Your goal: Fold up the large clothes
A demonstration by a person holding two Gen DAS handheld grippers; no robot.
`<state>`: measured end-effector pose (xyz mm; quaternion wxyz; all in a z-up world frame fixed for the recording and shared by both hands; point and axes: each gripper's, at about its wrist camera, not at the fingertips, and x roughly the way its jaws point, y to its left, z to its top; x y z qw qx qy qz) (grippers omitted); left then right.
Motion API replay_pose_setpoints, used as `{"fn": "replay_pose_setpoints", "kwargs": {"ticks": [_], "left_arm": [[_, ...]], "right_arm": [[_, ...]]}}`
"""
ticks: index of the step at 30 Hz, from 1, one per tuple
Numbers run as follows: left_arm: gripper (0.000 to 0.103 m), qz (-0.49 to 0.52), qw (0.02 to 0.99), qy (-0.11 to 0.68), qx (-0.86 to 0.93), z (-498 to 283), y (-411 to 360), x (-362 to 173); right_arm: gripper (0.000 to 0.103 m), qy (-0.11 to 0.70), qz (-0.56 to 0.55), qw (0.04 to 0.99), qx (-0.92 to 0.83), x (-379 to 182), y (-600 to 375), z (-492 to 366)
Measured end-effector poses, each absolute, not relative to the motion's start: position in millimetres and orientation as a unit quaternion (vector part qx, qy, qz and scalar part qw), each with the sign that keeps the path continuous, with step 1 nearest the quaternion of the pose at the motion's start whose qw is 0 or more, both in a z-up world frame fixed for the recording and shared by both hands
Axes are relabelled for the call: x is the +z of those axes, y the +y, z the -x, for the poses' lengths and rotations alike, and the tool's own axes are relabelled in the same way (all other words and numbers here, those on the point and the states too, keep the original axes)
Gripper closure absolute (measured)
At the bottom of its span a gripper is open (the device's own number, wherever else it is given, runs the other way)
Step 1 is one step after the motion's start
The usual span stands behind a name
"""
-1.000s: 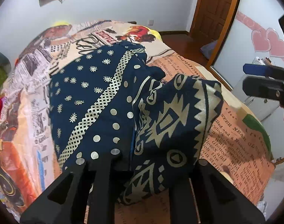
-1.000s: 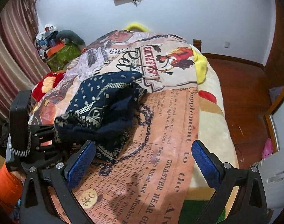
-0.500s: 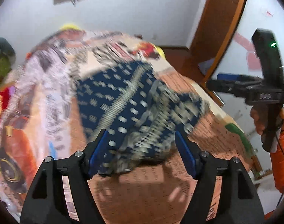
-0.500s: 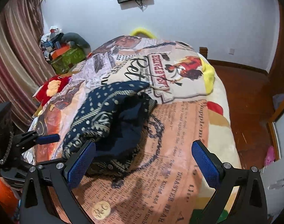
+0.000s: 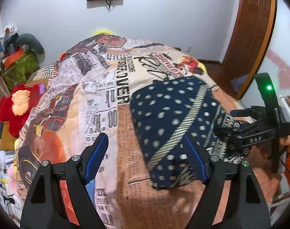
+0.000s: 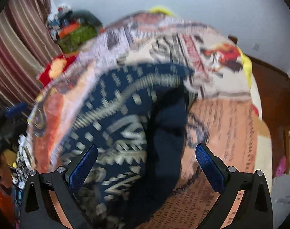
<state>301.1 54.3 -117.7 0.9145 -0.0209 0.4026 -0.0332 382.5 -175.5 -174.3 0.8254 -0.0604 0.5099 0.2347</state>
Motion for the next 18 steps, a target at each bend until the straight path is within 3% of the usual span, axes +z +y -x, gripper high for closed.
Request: {"fn": "replay_pose_setpoints", "kwargs": {"ticks": [10, 18], "left_arm": [[0.024, 0.04, 0.892, 0.448, -0.046, -320.1, 61.5, -158.0], [0.024, 0.088, 0.877, 0.465, -0.082, -345.1, 65.2, -160.9]], "right_arm": [[0.0, 0.556, 0.019, 0.797, 0.233, -200.1, -217.5, -377.5], [0.0, 0.534, 0.014, 0.807, 0.251, -169.7, -212.5, -386.2]]}}
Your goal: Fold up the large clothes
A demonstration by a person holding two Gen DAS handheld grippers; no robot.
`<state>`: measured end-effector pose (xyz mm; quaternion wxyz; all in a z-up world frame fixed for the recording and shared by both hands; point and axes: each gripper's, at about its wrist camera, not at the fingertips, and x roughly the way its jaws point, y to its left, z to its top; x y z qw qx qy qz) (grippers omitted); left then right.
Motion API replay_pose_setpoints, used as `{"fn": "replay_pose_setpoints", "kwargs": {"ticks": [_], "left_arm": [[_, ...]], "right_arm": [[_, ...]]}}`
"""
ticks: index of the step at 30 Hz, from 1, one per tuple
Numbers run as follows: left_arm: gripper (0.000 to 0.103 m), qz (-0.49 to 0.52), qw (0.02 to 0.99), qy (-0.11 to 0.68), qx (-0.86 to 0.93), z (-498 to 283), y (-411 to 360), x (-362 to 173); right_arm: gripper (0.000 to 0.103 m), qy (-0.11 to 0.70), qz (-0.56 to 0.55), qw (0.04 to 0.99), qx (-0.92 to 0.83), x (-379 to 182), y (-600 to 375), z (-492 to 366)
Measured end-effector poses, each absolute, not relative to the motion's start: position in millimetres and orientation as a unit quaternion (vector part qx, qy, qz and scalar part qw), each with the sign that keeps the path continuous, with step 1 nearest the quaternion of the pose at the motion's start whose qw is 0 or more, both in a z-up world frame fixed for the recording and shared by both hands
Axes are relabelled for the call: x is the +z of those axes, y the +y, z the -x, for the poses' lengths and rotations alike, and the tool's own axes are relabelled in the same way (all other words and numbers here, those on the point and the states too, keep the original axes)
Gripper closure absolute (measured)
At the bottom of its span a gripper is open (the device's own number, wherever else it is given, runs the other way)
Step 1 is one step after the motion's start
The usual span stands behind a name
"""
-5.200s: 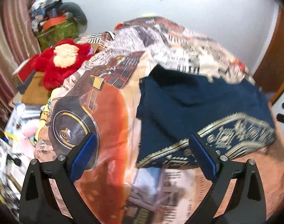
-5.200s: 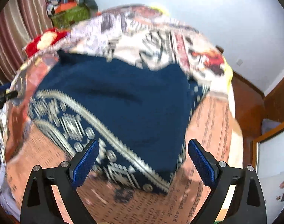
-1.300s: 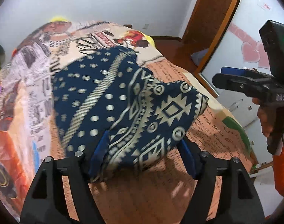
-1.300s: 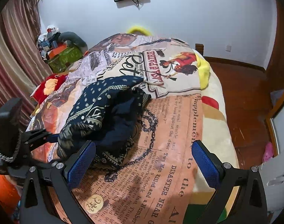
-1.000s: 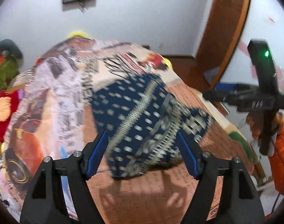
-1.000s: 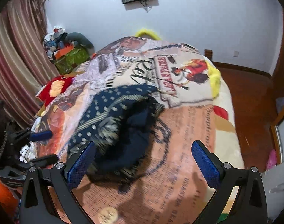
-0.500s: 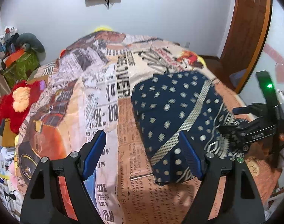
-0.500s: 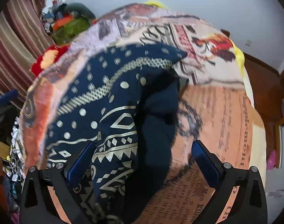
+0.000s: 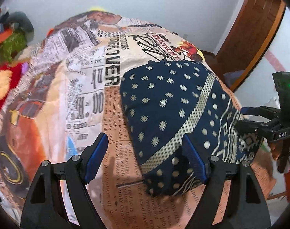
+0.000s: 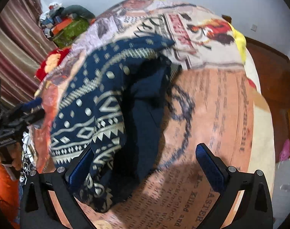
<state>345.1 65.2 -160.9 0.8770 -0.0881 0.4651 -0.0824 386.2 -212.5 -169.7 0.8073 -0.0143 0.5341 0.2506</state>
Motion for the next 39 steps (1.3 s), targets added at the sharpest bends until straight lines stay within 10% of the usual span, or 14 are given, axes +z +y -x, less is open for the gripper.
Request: {"fn": "replay_pose_setpoints", "kwargs": {"ticks": [15, 39], "left_arm": [[0.004, 0.229, 0.805, 0.527, -0.146, -405.0, 74.9, -216.2], [0.005, 0.358, 0.739, 0.533, -0.205, -448.1, 91.7, -261.4]], "right_arm": [[0.0, 0.601, -0.109, 0.743, 0.275, -222.9, -197.6, -451.8], [0.013, 0.591, -0.152, 0.719, 0.333, -247.0, -172.2, -481.2]]}}
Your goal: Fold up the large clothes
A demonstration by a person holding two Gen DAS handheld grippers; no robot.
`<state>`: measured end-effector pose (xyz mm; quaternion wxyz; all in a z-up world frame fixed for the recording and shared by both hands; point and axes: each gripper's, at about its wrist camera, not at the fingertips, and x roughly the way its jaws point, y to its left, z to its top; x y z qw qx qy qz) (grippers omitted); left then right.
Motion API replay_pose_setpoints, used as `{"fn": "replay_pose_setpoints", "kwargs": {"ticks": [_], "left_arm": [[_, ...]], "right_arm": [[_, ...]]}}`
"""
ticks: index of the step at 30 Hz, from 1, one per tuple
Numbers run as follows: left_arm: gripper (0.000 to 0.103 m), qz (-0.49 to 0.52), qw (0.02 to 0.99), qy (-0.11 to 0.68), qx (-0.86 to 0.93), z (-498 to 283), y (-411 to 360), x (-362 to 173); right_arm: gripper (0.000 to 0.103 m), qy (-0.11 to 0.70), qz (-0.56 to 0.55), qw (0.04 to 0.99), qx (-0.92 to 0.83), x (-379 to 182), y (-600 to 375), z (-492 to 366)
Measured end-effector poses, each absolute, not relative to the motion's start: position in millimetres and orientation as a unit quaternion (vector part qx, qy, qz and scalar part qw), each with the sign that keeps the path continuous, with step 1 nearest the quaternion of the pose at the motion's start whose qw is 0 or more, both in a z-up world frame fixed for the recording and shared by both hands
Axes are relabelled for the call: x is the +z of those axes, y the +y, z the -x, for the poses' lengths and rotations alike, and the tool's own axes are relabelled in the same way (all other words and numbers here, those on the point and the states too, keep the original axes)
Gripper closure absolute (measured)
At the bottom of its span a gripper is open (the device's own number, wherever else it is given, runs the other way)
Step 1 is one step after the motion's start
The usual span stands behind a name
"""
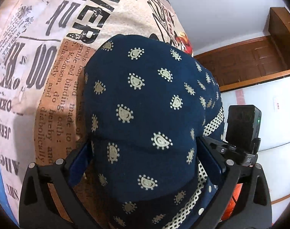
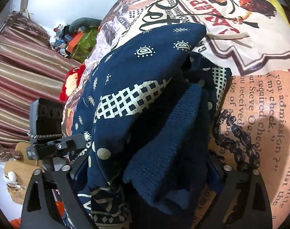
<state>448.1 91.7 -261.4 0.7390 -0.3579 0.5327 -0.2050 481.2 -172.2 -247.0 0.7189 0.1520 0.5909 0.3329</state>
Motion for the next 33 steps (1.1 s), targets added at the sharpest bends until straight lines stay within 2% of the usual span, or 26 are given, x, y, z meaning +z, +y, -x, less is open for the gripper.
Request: {"fn": "replay_pose_setpoints", "kwargs": {"ticks": [7, 12, 21, 33], "left_arm": [[0.021, 0.33, 0.759, 0.525, -0.201, -434.9, 88.9, -240.2], [0.026, 0.319, 0.77, 0.512, -0.206, -423.8, 93.2, -220.8], [0.028, 0.319, 0.792, 0.476, -0.209, -397.0, 119.5, -180.5], [0.028, 0.297, 0.84, 0.416, -0.183, -358.9, 179.2, -103.4]], "right_arm": [[0.041, 0.582, -0.158, 0.72, 0.343, -238.0, -180.1, -474.1], [0.053, 0.568, -0.145, 0.732, 0.347, -222.0, -176.9, -466.0], [0.055, 0.552, -0.138, 0.742, 0.354, -186.8, -162.6, -458.2], [0.055, 0.498, -0.108, 0.764, 0.395, -108.0, -97.3, -428.4]]}}
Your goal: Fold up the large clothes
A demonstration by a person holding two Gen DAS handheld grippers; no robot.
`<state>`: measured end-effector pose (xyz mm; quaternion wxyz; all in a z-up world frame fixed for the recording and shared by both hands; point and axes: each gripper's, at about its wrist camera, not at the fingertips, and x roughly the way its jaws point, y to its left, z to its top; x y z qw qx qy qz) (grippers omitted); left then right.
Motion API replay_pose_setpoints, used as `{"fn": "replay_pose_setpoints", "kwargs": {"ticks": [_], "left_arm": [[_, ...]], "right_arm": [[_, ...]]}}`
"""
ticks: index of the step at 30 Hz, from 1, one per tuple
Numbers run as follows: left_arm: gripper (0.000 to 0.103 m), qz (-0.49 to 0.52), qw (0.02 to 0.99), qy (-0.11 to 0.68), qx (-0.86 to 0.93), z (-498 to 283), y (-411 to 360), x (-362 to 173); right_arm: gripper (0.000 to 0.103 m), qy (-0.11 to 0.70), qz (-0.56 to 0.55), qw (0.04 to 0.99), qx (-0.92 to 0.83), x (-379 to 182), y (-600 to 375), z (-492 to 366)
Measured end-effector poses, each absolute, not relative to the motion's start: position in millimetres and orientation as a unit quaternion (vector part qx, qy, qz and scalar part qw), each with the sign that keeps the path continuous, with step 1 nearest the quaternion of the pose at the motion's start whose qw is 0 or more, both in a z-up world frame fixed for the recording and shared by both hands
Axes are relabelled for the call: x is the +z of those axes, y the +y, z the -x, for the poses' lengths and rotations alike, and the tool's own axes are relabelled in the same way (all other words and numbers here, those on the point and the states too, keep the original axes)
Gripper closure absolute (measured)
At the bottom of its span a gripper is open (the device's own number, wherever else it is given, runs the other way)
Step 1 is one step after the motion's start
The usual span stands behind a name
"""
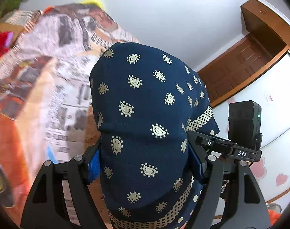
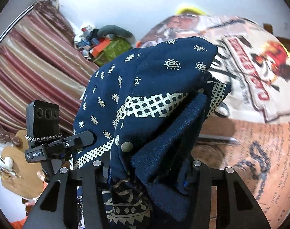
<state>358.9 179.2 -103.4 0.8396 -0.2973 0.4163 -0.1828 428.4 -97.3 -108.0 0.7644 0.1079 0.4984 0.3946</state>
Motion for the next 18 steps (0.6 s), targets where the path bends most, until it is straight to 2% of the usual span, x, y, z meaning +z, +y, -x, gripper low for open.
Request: {"fn": "replay_pose_setpoints", "kwargs": {"ticks": [5, 10, 18], "left_arm": [[0.028, 0.301, 0.851, 0.399, -0.162, -335.8, 216.2, -95.3], [0.028, 0.316, 0.847, 0.402, -0.142, -318.2, 253.8, -108.8], [0.028, 0.331, 0.827, 0.44, -0.109, -305.9, 291.9, -166.8]], "right_arm": [[0.055, 0.49, -0.093, 0.764, 0.409, -94.7, -57.1, -415.9], [0.055, 0.498, -0.083, 0.755, 0.419, -101.3, -13.7, -405.0], [0.055, 0.554, -0.071, 0.717, 0.417, -161.5, 41.5, -400.3]]}}
